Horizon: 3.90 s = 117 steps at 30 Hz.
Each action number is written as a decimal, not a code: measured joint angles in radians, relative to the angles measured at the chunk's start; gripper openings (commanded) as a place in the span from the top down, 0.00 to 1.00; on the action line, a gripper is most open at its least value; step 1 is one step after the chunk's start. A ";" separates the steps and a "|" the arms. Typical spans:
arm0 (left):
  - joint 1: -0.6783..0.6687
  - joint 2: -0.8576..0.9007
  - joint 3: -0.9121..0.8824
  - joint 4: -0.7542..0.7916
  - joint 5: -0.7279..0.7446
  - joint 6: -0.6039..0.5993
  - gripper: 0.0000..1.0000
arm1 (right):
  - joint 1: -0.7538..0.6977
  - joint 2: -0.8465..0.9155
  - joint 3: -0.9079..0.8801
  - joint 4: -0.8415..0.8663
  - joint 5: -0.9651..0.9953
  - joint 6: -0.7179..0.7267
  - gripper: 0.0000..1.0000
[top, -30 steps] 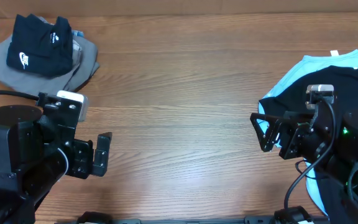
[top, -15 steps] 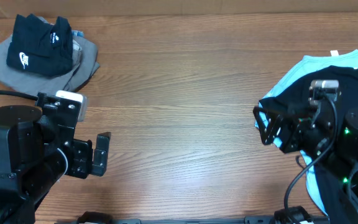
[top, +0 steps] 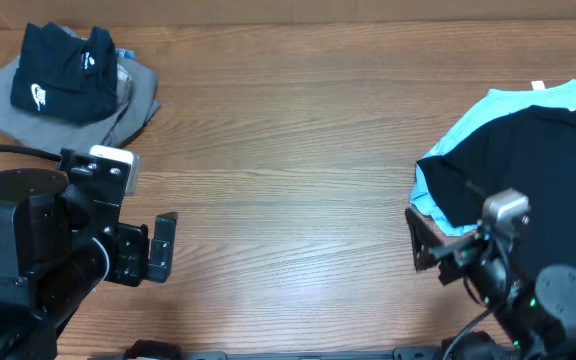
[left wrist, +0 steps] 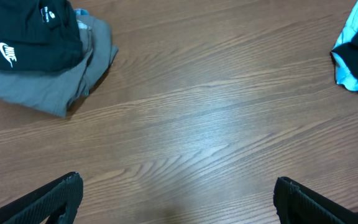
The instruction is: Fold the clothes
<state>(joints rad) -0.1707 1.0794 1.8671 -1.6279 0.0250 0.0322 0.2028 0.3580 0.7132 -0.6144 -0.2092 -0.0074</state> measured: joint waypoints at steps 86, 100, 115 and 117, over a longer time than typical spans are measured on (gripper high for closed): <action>0.069 -0.449 -0.674 0.507 -0.076 0.043 0.00 | 0.000 -0.343 -0.637 0.370 0.003 -0.018 0.00; 0.074 -0.938 -1.400 1.171 0.045 0.076 0.00 | 0.000 -0.343 -0.638 0.370 0.003 -0.018 0.00; 0.074 -1.062 -1.680 1.327 0.093 0.071 0.00 | 0.000 -0.343 -0.638 0.371 0.003 -0.019 0.00; 0.074 -1.064 -1.720 1.347 0.093 0.071 0.00 | 0.000 -0.343 -0.638 0.370 0.003 -0.019 0.00</action>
<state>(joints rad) -0.0971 0.0158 0.1474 -0.2810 0.1177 0.1036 0.2028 0.0147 0.0750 -0.2440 -0.2062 -0.0261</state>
